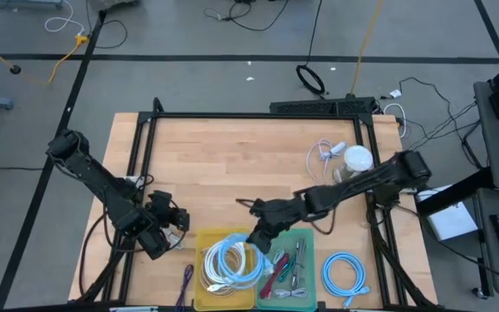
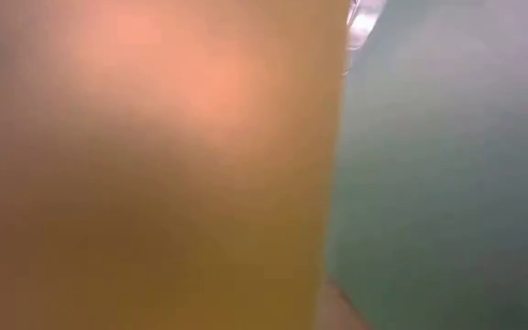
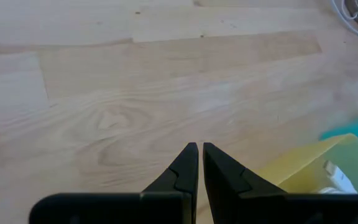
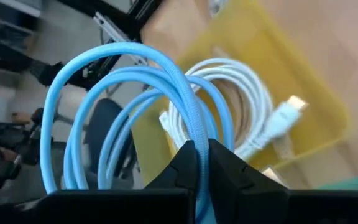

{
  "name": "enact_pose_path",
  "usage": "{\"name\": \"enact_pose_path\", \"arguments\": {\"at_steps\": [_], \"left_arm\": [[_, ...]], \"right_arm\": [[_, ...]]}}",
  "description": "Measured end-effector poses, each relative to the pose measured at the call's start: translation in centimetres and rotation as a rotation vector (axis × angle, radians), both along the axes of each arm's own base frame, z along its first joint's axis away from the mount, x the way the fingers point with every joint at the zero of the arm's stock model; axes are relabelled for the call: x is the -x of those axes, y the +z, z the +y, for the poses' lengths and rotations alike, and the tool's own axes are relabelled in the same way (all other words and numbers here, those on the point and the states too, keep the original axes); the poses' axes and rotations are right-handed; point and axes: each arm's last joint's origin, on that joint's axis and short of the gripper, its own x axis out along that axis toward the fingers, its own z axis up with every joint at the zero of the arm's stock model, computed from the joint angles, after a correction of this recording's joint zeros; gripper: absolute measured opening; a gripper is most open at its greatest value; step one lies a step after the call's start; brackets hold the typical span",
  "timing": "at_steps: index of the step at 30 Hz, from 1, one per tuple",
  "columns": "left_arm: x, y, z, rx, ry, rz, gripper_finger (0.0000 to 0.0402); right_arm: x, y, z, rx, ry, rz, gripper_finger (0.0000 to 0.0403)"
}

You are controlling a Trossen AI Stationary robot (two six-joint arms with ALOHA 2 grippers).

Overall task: Pick & Place USB Port
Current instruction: Put the top large blue charger into the yellow bin

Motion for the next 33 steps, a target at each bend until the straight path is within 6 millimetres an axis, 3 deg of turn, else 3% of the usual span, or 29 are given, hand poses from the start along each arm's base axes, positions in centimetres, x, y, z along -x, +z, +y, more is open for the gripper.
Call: {"name": "enact_pose_path", "arguments": {"at_steps": [5,11,16,21,33], "left_arm": [[-0.1,0.0,-0.1,0.012,0.01,-0.017,0.0026],[-0.2,0.1,-0.2,0.019,0.004,-0.032,0.0026],[-0.2,0.1,-0.2,0.019,0.005,-0.042,0.0026],[-0.2,0.2,-0.3,0.022,0.008,-0.05,0.0026],[0.0,0.2,-0.6,0.029,0.003,-0.067,0.0026]], "right_arm": [[-1.8,-1.1,1.5,-0.056,0.051,-0.054,0.0009],[-4.1,-0.4,2.1,0.001,0.094,-0.132,0.0009],[-5.4,-2.0,2.0,0.008,0.13,-0.099,0.0008],[-5.9,-3.9,2.1,0.015,0.162,-0.047,0.0008],[-6.6,-4.5,0.6,0.128,0.112,-0.089,0.0008]]}}
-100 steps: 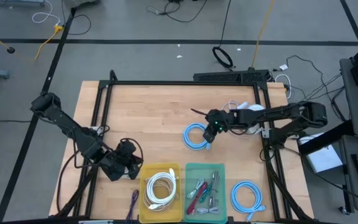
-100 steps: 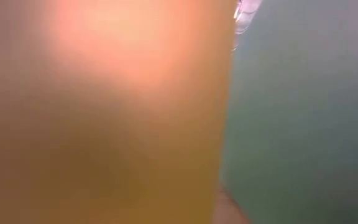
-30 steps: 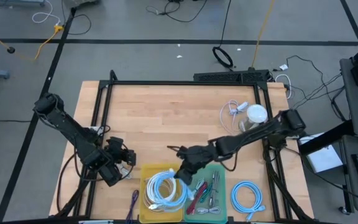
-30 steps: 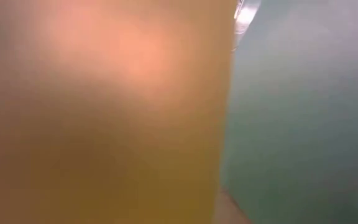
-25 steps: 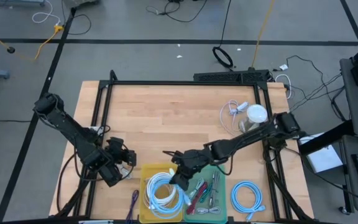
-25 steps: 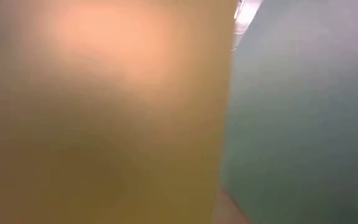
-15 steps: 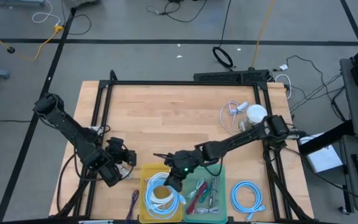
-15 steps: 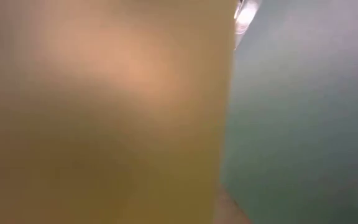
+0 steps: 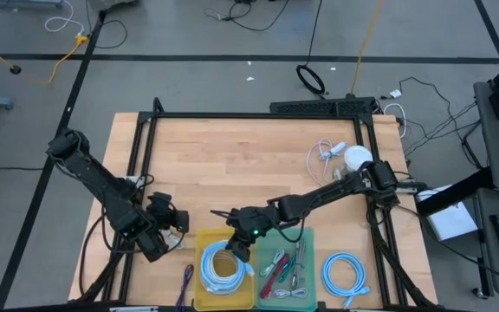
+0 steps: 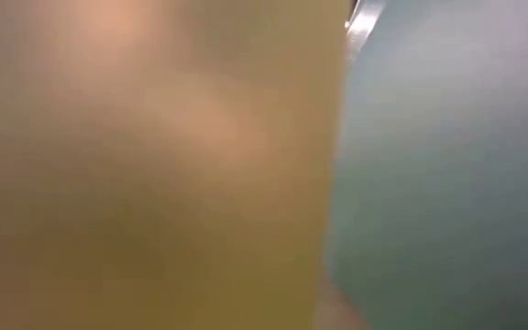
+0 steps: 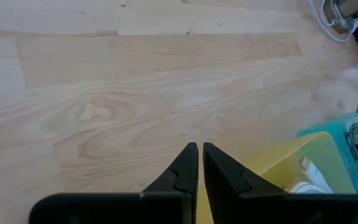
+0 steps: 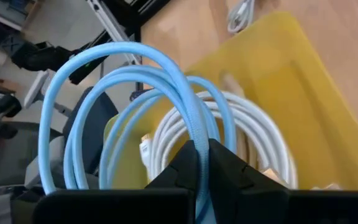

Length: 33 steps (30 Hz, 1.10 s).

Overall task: Pick & Place USB Port
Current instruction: Put the top large blue charger into the yellow bin

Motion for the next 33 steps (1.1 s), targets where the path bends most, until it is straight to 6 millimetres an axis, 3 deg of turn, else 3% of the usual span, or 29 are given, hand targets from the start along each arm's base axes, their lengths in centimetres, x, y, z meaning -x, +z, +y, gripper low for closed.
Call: {"name": "enact_pose_path", "arguments": {"at_steps": [16,20,33], "left_arm": [[0.1,0.0,-0.3,0.001,-0.012,-0.014,0.0026],[0.2,0.1,-0.4,0.006,-0.011,-0.023,0.0026],[0.3,0.1,-0.5,0.009,-0.01,-0.025,0.0026]], "right_arm": [[-0.3,0.5,-0.1,-0.025,0.057,-0.063,0.0023],[-0.5,1.0,0.1,-0.045,0.116,-0.123,0.0052],[-0.3,0.8,0.0,-0.037,0.112,-0.09,0.0149]]}}
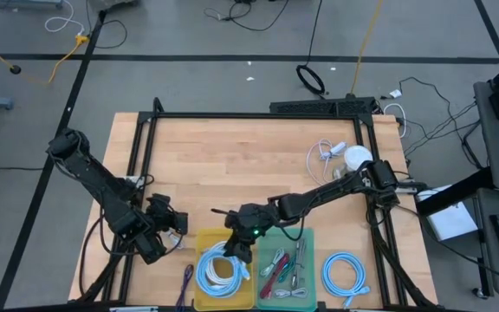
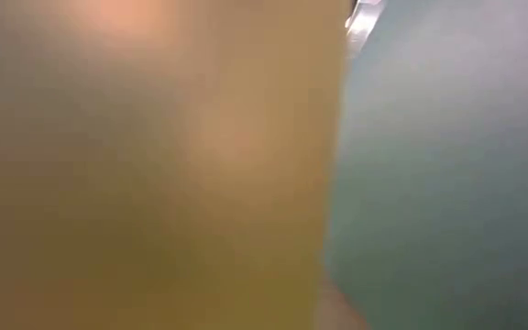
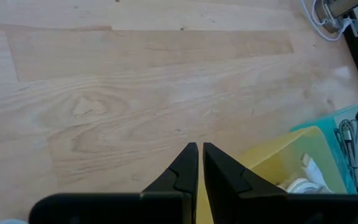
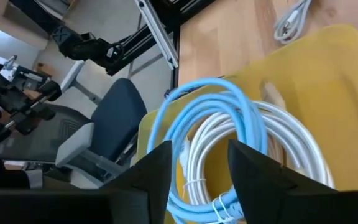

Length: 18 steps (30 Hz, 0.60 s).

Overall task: Pick & Place USB Port
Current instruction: Put the top large blue charger into the yellow bin

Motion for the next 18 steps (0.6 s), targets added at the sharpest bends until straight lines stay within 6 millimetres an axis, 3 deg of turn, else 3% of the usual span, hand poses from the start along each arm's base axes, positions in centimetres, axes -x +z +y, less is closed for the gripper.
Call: {"name": "enact_pose_path", "arguments": {"at_steps": [3,6,13,15,18], "left_arm": [[-0.2,0.3,-0.2,-0.019,0.0,-0.072,0.0026],[-0.9,2.5,-1.2,-0.062,-0.078,-0.298,0.002],[-4.2,7.5,-4.6,0.029,-0.658,-0.603,0.0002],[-5.1,7.5,-5.4,0.059,-0.744,-0.658,0.0002],[-6.1,5.4,-5.7,0.096,-0.799,-0.545,0.0001]], "right_arm": [[0.0,0.4,0.0,-0.015,-0.005,-0.017,0.0156],[0.2,1.7,0.0,-0.06,0.032,-0.066,0.0157],[2.0,7.2,-0.2,-0.132,0.062,-0.209,0.015],[2.9,9.5,-0.4,-0.15,0.065,-0.285,0.0146],[4.7,12.9,-0.9,-0.157,0.072,-0.384,0.0138]]}}
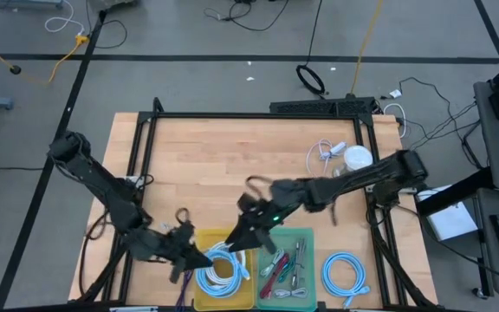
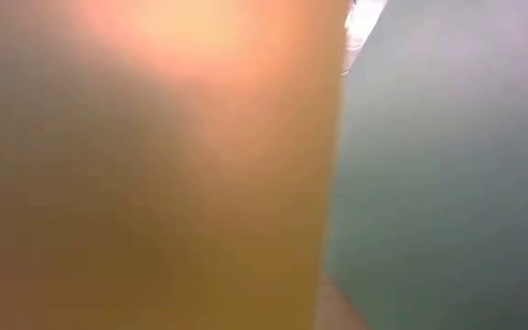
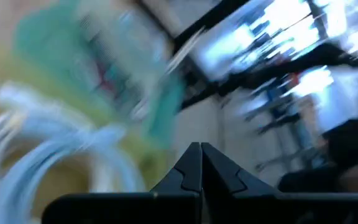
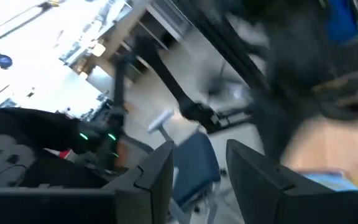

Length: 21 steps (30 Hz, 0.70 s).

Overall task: Pick & Place USB Port
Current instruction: Put the top large blue charger into the yellow bin

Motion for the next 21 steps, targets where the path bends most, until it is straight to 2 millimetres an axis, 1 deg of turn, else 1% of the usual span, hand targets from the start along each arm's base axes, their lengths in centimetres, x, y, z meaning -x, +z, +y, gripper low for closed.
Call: {"name": "enact_pose_path", "arguments": {"at_steps": [3,5,7,9,13,18,21], "left_arm": [[-1.2,-2.8,-0.2,-0.002,-0.076,0.164,0.0001],[-2.3,-4.5,-0.4,0.011,-0.143,0.229,0.0001],[-3.7,-5.6,-0.7,0.051,-0.211,0.215,0.0001],[-5.1,-6.5,-0.8,0.098,-0.266,0.17,0.0001],[-7.3,-8.4,-0.4,0.14,-0.304,0.118,0.0],[-9.0,-11.0,1.0,0.148,-0.276,0.191,0.0],[-9.4,-12.2,1.5,0.157,-0.256,0.247,0.0]], "right_arm": [[1.9,2.9,-0.6,0.021,-0.018,-0.1,0.0131],[3.2,4.5,-0.8,0.04,-0.057,-0.154,0.0126],[4.5,5.8,-1.0,0.076,-0.113,-0.19,0.0121],[5.6,6.5,-1.0,0.127,-0.165,-0.199,0.0116],[6.8,6.3,-0.7,0.236,-0.238,-0.129,0.0107],[7.1,5.3,0.3,0.262,-0.23,-0.069,0.0099],[7.1,4.2,0.7,0.241,-0.22,-0.056,0.0097]]}}
